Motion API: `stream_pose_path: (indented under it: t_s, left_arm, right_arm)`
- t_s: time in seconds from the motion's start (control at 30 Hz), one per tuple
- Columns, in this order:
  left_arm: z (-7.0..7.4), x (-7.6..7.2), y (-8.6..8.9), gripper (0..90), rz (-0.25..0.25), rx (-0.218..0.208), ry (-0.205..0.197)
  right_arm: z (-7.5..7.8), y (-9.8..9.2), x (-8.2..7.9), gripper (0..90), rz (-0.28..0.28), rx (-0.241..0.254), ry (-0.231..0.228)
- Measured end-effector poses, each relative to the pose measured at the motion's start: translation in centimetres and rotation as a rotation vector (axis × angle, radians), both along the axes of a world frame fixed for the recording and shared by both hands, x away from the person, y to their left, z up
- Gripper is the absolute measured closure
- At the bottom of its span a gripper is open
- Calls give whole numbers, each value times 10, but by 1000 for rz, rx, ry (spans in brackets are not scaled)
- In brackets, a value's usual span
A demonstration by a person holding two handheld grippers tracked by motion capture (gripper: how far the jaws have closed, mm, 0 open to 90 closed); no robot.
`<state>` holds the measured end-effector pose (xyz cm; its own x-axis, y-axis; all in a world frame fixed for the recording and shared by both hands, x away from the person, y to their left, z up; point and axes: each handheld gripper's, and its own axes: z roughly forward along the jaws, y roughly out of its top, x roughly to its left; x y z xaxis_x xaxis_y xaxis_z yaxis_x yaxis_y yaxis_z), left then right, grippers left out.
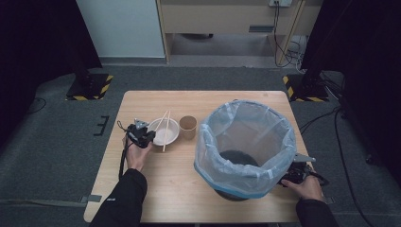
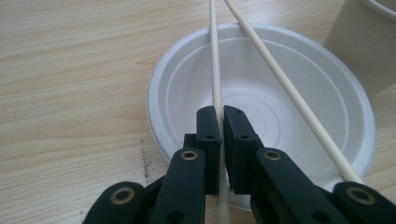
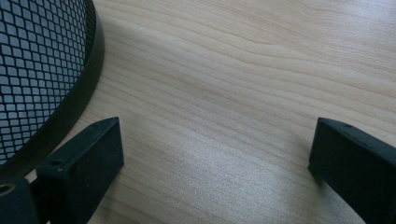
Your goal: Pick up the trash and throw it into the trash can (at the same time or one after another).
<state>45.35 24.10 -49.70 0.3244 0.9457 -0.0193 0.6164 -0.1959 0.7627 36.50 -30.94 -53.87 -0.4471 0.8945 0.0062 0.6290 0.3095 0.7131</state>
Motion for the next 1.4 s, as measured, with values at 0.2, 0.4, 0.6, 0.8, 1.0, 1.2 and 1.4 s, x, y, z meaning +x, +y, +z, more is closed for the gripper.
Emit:
stream_pose_path:
  t_s: [0.2,0.4,0.6,0.8,1.0,1.2,1.4]
  left_arm:
    - [3,-1,1,854,3,-7,-13]
    - [13,-5,5,854,7,-47,-41]
    - [32,-12,9,854,6,-82,-103]
    - [48,-18,11,854,1,-120,-159]
    - [69,-25,14,854,-4,-176,-231]
    - [94,-34,18,854,-17,-241,-311]
    - [117,-45,17,854,-48,-282,-387]
  right_arm:
    - [0,0,0,32,1,0,-1]
    - [0,0,0,32,-1,1,0]
    - [0,0,0,32,1,0,-1]
    - [0,0,0,30,1,0,0]
    - [0,0,0,29,2,0,1]
    - [0,0,0,28,2,0,1]
    - [0,0,0,27,3,0,1]
